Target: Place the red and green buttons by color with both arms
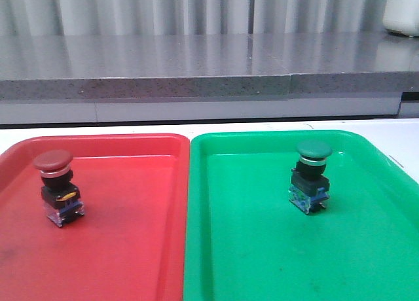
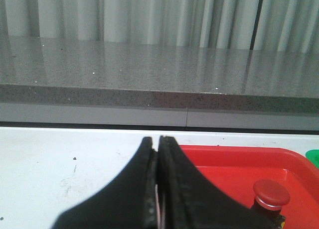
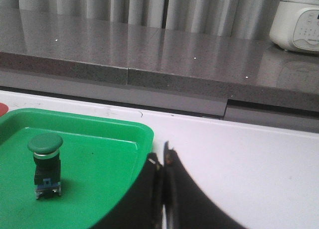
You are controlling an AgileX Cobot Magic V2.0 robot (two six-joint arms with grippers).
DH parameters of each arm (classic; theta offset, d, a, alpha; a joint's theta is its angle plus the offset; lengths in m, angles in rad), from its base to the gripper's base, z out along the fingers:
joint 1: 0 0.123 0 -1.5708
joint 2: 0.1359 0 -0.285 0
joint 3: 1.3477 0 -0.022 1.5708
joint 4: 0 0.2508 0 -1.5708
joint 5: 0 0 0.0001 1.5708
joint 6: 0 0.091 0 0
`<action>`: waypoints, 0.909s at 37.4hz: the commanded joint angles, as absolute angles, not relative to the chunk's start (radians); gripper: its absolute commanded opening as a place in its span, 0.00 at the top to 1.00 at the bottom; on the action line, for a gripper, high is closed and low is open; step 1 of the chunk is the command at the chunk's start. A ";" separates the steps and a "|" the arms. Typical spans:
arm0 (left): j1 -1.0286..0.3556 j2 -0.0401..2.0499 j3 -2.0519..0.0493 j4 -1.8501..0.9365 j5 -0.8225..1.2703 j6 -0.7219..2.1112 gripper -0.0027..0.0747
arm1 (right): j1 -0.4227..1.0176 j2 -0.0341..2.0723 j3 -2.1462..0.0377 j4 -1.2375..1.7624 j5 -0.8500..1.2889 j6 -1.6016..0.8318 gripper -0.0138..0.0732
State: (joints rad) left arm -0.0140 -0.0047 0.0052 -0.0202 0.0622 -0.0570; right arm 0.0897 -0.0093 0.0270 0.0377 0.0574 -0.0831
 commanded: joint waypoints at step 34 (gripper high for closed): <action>-0.013 -0.021 0.030 -0.028 -0.025 -0.059 0.99 | 0.055 -0.027 0.021 -0.027 -0.051 0.078 0.92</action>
State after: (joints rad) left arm -0.0140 -0.0047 0.0052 -0.0202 0.0622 -0.0570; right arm 0.0619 -0.0093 0.0270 -0.0171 0.0396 0.0745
